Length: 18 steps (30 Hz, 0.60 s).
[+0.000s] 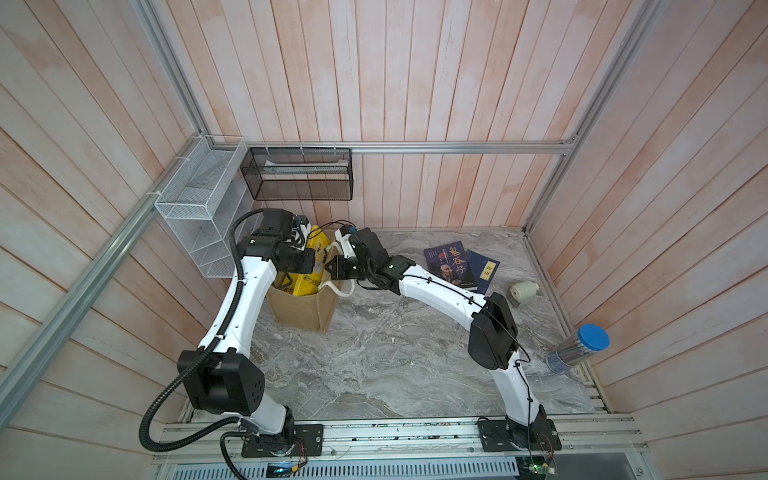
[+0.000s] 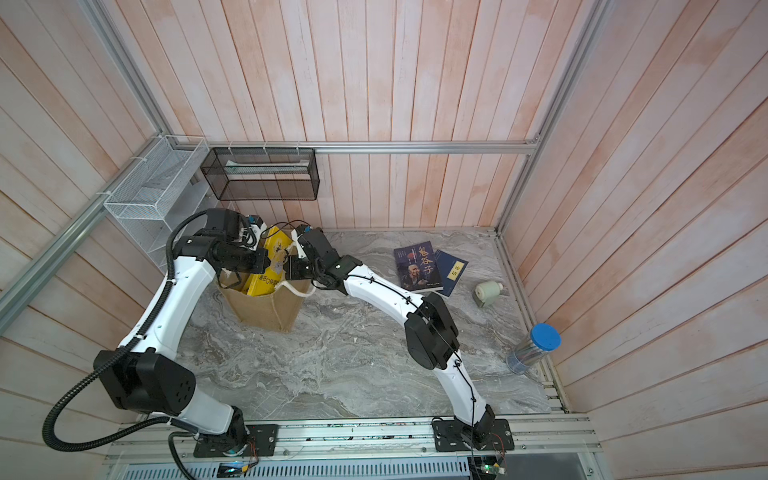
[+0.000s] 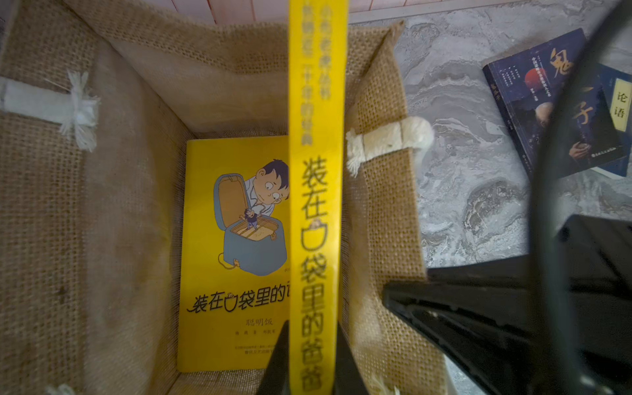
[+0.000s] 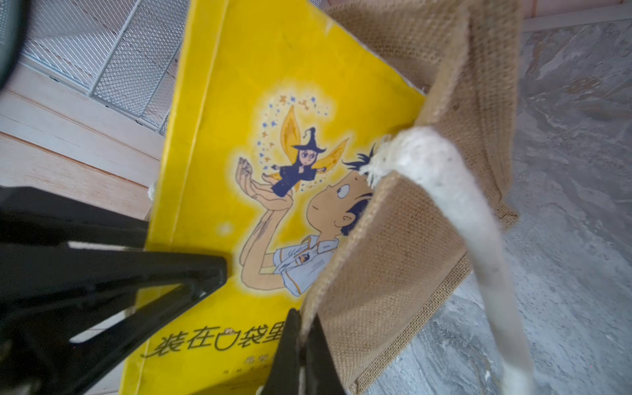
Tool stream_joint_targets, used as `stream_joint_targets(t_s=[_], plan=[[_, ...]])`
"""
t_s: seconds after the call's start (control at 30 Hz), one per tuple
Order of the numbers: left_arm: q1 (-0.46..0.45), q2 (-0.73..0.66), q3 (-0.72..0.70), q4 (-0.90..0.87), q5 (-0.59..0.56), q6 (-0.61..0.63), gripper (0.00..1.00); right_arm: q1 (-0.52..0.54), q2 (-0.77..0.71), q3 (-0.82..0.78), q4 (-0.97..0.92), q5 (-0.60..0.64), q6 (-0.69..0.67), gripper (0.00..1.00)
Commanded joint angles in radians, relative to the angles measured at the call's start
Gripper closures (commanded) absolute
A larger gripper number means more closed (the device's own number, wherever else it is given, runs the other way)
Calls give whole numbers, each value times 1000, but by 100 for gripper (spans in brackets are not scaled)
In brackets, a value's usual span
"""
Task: Put the books into the canvas bag
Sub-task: Place the book in the canvas bag.
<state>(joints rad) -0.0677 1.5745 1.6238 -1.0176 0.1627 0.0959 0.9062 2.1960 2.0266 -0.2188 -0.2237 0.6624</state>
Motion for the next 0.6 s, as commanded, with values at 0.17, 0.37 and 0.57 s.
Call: stream_joint_targets(t_s=[0.17, 0.37, 0.57], plan=[[81, 95, 64, -4, 178, 106, 100, -4, -35, -1, 71, -40, -7, 100], [124, 209, 172, -51, 162, 110, 99, -9, -36, 5, 58, -41, -27, 100], [122, 200, 153, -18, 131, 111, 93, -10, -29, 9, 78, -52, -20, 100]])
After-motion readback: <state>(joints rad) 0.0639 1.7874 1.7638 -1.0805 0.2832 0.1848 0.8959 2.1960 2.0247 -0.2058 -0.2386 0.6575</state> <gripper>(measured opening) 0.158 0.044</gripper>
